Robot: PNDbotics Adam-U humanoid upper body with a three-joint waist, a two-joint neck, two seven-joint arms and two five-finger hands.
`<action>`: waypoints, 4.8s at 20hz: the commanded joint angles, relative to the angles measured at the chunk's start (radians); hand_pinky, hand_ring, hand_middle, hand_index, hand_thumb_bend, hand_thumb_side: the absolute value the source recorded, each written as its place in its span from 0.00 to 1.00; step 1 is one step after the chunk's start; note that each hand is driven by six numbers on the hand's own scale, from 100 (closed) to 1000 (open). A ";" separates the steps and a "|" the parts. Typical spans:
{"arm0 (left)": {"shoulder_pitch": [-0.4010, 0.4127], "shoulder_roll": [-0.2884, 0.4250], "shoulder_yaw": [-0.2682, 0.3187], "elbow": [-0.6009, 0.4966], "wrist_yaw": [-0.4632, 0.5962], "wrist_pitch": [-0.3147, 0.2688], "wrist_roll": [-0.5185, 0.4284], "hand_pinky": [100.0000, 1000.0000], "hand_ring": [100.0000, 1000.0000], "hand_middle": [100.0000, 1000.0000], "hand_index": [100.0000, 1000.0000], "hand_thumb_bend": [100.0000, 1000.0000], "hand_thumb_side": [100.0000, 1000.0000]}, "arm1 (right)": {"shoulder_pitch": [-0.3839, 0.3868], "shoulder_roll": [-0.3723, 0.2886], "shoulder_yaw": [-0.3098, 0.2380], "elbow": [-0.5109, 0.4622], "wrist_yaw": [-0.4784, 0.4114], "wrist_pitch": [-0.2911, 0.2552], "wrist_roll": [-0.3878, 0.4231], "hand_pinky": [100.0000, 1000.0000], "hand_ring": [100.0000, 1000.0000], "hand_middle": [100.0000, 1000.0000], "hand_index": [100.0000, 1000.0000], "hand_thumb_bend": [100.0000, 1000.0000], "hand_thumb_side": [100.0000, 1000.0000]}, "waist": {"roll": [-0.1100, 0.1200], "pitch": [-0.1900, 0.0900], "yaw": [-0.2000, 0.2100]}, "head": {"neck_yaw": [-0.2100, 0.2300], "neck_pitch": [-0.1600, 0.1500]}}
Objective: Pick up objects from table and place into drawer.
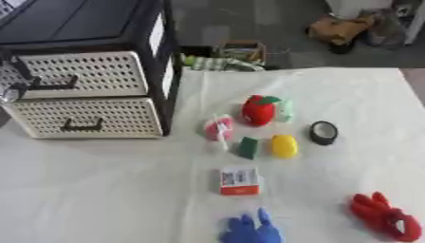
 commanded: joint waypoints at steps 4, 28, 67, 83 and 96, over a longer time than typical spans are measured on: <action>-0.033 0.017 0.010 -0.012 0.032 0.036 -0.007 0.00 0.00 0.00 0.88 0.01 0.34 | -0.001 -0.011 -0.013 -0.016 -0.007 0.000 0.001 0.77 0.51 0.60 0.82 0.00 0.79 | -0.002 -0.024 -0.002 | 0.005 -0.012; -0.027 -0.002 -0.049 -0.029 0.096 0.049 -0.007 0.00 0.00 0.00 0.91 0.01 0.34 | -0.006 -0.009 -0.014 -0.016 -0.014 -0.002 0.005 0.77 0.51 0.60 0.82 0.00 0.79 | 0.000 -0.019 -0.008 | 0.012 -0.010; 0.096 0.083 -0.060 -0.133 0.096 0.076 -0.007 0.00 0.00 0.00 0.81 0.01 0.34 | -0.008 0.000 -0.023 -0.016 -0.016 -0.004 -0.006 0.78 0.52 0.60 0.82 0.00 0.78 | -0.003 -0.029 -0.009 | 0.021 -0.006; 0.185 0.159 -0.039 -0.279 0.146 0.115 -0.007 0.00 0.00 0.00 0.81 0.01 0.34 | -0.012 0.002 -0.023 -0.016 -0.017 -0.003 -0.008 0.78 0.52 0.60 0.82 0.00 0.79 | -0.003 -0.029 -0.009 | 0.027 -0.010; 0.265 0.211 -0.028 -0.356 0.156 0.129 -0.007 0.00 0.00 0.00 0.80 0.01 0.34 | -0.017 0.002 -0.024 -0.016 -0.017 -0.005 -0.010 0.78 0.52 0.60 0.82 0.00 0.79 | -0.003 -0.027 -0.010 | 0.029 -0.012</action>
